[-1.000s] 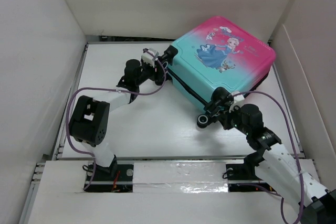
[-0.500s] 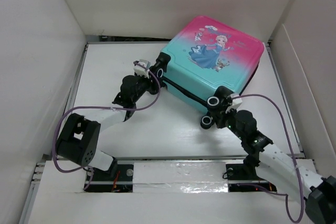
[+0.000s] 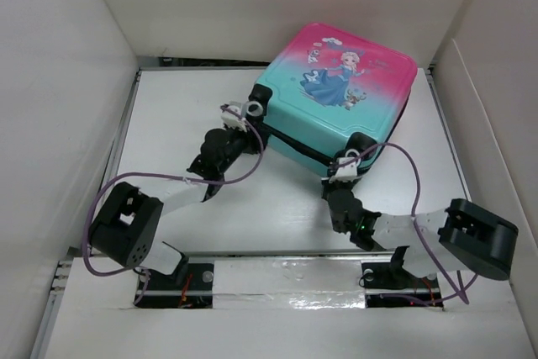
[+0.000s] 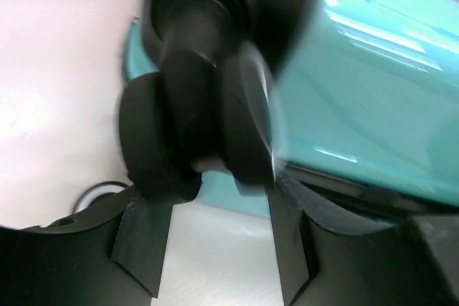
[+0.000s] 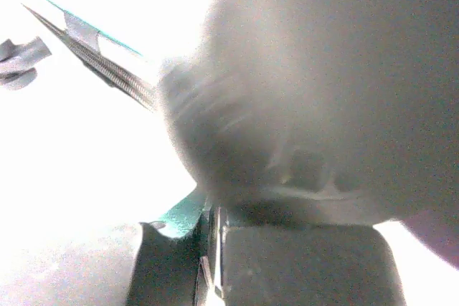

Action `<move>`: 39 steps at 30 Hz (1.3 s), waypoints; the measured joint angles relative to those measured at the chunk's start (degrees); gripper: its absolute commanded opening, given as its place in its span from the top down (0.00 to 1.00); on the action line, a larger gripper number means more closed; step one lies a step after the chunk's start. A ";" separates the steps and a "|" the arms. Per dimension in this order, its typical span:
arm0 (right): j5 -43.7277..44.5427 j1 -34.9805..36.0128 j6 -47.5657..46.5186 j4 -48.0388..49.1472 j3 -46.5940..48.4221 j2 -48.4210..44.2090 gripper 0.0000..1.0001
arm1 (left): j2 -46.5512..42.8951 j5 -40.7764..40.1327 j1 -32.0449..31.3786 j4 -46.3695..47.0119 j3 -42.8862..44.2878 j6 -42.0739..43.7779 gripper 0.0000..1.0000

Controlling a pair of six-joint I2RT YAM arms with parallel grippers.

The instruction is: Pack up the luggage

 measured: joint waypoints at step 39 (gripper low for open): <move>-20.81 -2.27 5.95 -35.08 -3.72 -36.20 1.00 | 6.43 25.00 -23.47 -15.13 18.45 -1.97 0.54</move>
